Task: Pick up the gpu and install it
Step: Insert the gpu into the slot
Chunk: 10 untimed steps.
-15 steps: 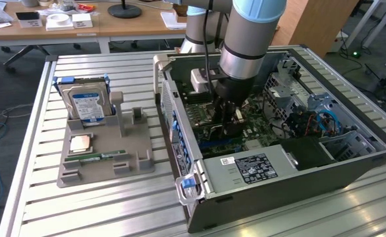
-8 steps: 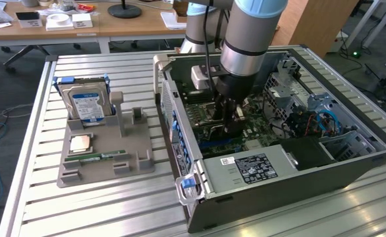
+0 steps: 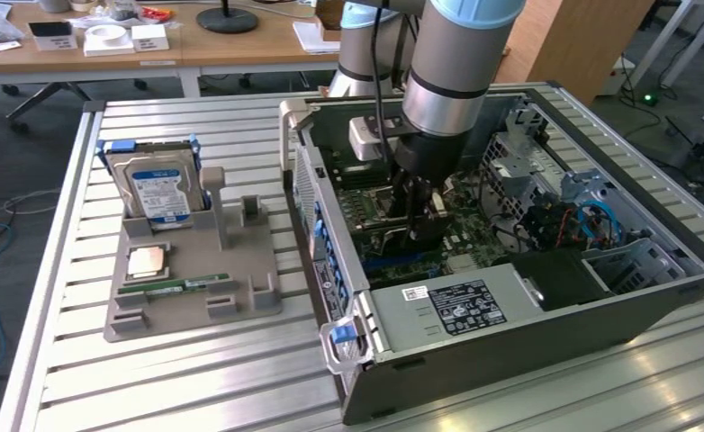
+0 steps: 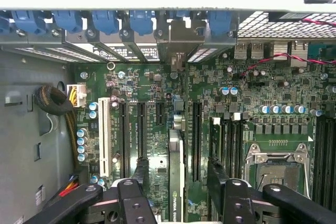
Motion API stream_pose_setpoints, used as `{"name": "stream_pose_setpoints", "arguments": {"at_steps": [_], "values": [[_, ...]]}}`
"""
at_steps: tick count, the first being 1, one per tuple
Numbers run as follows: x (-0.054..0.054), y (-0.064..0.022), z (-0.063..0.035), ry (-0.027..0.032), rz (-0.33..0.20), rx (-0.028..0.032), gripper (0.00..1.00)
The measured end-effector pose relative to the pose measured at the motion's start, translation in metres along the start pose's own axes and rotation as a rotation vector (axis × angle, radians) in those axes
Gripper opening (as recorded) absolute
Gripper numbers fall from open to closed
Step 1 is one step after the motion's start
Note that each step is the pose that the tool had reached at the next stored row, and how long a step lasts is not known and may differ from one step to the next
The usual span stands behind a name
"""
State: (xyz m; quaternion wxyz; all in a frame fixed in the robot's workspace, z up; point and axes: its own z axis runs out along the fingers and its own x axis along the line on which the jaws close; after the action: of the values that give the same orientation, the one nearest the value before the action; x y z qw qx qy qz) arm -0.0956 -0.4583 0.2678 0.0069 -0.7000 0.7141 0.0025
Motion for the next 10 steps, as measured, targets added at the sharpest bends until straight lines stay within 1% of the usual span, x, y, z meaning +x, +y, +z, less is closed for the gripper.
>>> {"name": "stream_pose_setpoints", "arguments": {"at_steps": [10], "values": [[-0.0014,-0.0008,0.0015,0.0001,-0.008,-0.0001,0.57]]}}
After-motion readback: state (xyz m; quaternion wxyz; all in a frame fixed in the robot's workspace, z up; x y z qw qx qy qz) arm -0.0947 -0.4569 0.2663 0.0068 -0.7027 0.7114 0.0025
